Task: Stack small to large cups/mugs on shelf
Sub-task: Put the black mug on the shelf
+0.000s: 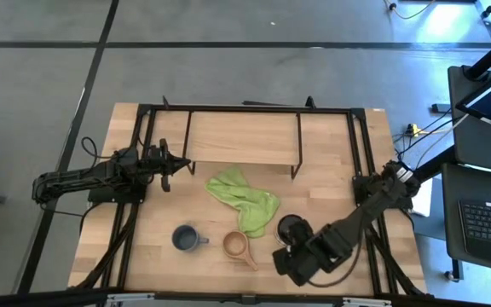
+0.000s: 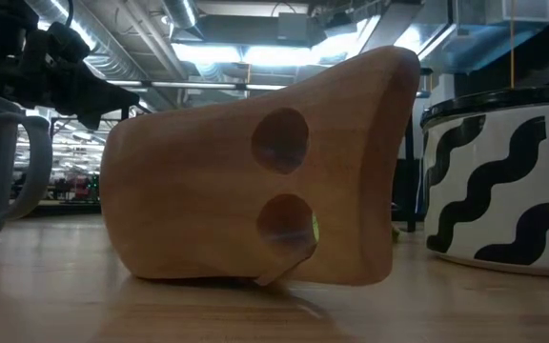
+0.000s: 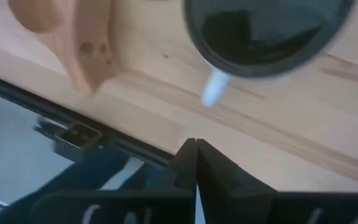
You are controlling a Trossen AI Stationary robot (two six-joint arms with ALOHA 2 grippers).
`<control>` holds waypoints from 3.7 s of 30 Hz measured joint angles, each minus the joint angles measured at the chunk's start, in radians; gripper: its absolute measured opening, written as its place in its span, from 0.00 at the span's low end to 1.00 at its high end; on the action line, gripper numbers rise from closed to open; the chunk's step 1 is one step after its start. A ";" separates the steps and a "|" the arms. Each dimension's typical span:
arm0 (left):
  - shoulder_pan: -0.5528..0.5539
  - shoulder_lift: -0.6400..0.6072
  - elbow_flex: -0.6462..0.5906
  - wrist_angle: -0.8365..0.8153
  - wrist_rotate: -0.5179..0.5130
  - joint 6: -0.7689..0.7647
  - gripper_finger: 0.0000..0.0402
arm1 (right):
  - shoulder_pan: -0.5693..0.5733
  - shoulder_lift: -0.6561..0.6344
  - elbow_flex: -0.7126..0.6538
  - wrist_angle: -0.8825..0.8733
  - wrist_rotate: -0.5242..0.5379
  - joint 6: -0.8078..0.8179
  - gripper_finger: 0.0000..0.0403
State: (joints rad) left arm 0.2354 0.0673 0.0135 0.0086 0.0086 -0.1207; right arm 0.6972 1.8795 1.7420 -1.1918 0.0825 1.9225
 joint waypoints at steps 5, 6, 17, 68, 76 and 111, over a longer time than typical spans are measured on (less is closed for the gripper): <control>0.000 0.000 0.000 0.000 0.000 0.000 0.00 | -0.037 -0.009 0.000 0.008 -0.010 -0.063 0.02; 0.000 0.000 0.000 0.000 0.000 0.000 0.00 | -0.041 -0.009 0.000 0.026 -0.010 -0.082 0.02; 0.000 0.000 0.000 0.000 0.000 0.000 0.00 | -0.087 -0.004 0.000 0.083 0.011 -0.149 0.02; 0.000 0.000 0.000 0.000 0.000 0.000 0.00 | -0.070 0.247 0.000 -0.024 0.012 0.153 0.46; 0.000 0.000 0.000 0.000 0.000 0.000 0.00 | -0.088 0.281 0.000 -0.030 0.015 0.163 0.40; 0.000 0.000 0.000 0.000 0.000 0.000 0.00 | -0.120 0.237 0.000 -0.096 0.084 0.146 0.14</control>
State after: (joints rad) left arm 0.2352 0.0674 0.0132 0.0082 0.0087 -0.1207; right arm 0.5773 2.1169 1.7416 -1.2882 0.1667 2.0685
